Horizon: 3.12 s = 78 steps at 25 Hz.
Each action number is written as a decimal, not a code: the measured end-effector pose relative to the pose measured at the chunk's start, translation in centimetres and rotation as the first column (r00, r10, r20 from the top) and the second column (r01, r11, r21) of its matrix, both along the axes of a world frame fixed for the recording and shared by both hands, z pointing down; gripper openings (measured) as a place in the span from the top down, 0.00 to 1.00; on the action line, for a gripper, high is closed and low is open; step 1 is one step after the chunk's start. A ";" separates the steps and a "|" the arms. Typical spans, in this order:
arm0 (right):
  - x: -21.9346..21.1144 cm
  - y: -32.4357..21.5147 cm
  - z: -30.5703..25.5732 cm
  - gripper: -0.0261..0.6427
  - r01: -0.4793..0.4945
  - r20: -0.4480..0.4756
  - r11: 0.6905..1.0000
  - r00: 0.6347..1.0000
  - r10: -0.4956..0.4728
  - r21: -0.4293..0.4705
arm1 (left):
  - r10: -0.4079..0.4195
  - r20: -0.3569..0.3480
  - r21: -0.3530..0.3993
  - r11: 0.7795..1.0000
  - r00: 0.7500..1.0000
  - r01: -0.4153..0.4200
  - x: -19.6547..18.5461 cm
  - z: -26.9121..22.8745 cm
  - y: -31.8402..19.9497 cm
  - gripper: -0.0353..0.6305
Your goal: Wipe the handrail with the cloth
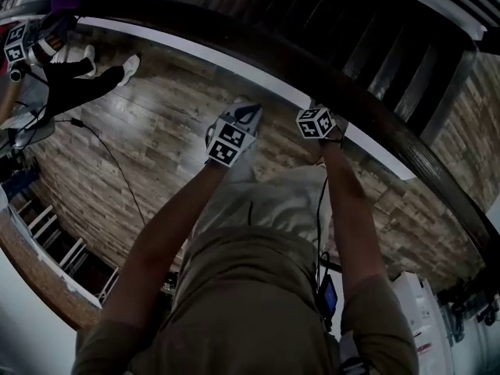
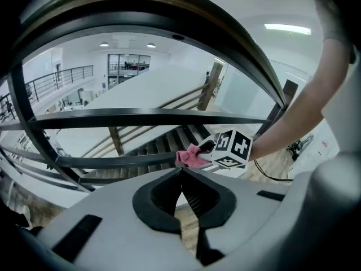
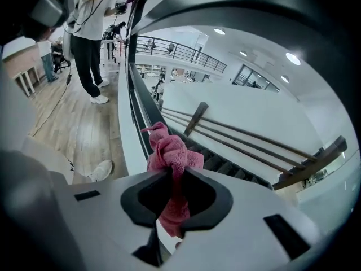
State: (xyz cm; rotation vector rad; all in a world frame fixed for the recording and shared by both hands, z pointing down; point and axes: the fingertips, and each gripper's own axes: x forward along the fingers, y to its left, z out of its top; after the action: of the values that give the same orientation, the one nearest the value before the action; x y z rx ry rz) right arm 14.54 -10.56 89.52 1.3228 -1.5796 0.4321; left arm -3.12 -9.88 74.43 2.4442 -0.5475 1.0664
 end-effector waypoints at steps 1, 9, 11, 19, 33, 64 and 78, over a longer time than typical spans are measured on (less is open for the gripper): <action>1.4 1.2 0.0 0.87 -0.012 -0.002 1.000 1.000 0.012 -0.002 | 0.009 0.000 0.002 1.000 1.000 -0.009 1.1 0.0 1.0 0.92; 12.6 10.4 0.5 0.87 -0.044 -0.017 0.999 0.999 0.044 -0.027 | 0.081 0.010 -0.009 0.997 0.997 -0.081 11.0 0.4 10.3 0.92; 15.7 12.9 0.6 0.87 -0.051 -0.019 0.998 0.999 0.050 -0.039 | 0.101 0.011 -0.016 0.995 0.995 -0.101 14.0 0.4 12.7 0.92; 31.7 26.3 0.7 0.87 -0.135 -0.059 0.989 0.990 0.131 -0.057 | 0.228 0.016 -0.016 0.974 0.973 -0.228 28.1 -0.1 21.9 0.92; 57.9 46.9 0.1 0.87 -0.362 -0.253 0.919 0.914 0.316 -0.158 | 0.464 -0.006 -0.051 0.885 0.886 -0.464 46.8 0.5 34.6 0.92; 0.5 12.0 1.2 0.87 0.256 0.018 0.916 0.965 -0.263 -0.308 | -0.160 0.002 -0.027 0.987 0.987 0.160 -3.3 -0.6 3.6 0.92; -28.4 -11.5 -9.2 0.87 0.314 0.130 0.949 0.942 -0.310 -0.011 | -0.262 -0.011 0.029 0.965 0.965 0.262 -23.3 -2.1 -13.2 0.92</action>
State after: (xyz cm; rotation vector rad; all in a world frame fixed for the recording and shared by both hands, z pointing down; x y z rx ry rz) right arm -13.82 -22.08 80.34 1.0114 -1.8447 0.3465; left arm -26.41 -23.07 72.33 2.3177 -0.8627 0.9457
